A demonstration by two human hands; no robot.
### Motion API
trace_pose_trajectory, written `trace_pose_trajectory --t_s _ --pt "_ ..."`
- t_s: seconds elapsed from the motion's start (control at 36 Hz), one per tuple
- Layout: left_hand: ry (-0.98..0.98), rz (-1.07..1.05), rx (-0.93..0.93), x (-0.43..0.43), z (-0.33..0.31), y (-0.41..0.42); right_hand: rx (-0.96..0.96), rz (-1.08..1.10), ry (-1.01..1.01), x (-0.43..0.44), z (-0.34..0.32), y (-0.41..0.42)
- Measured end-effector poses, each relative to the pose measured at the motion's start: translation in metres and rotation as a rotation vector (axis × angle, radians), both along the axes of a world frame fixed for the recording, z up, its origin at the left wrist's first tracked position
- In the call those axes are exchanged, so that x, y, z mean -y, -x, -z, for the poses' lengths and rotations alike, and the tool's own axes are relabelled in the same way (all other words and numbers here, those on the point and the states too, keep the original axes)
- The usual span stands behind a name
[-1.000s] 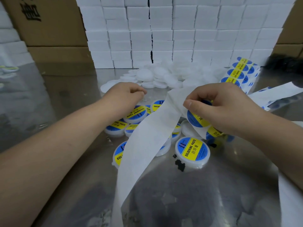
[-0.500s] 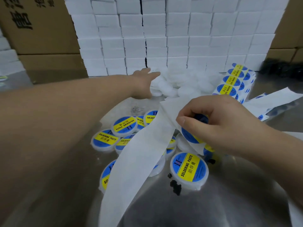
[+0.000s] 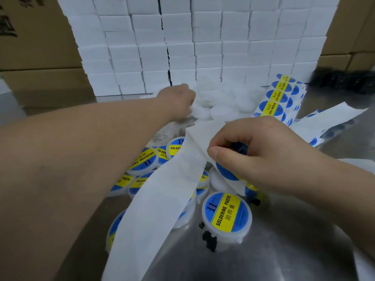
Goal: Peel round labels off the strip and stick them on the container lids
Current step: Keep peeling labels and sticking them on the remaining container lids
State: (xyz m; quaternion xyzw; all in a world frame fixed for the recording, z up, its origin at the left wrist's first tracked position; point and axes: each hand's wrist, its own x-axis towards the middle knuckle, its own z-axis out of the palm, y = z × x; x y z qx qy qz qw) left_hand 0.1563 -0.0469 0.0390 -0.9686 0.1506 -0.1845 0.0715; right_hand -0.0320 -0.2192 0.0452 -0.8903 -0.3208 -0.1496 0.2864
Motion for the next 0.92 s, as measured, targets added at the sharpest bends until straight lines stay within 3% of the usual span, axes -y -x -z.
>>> trace_pose_trajectory --t_s 0.14,0.31,0.36,0.53,0.72,0.92 --pt "0.239 0.0 0.08 0.003 -0.015 0.018 -0.025 -0.022 0.01 0.0 0.0 -0.001" --pt "1.098 0.012 0.087 0.005 -0.05 0.076 -0.154 -0.083 -0.108 0.004 -0.006 -0.002" --pt "1.195 0.046 0.069 0.006 -0.056 0.103 -0.164 -0.098 -0.133 0.006 -0.008 -0.003" --pt "1.047 0.253 -0.036 0.017 -0.042 0.18 -0.063 -0.118 -0.202 0.005 -0.009 -0.005" --pt "0.757 0.154 0.02 0.009 -0.018 0.207 -0.089 0.046 -0.306 0.01 -0.006 -0.018" --pt "0.614 0.162 0.049 0.006 -0.01 0.208 -0.03 0.143 -0.161 0.011 -0.006 -0.02"
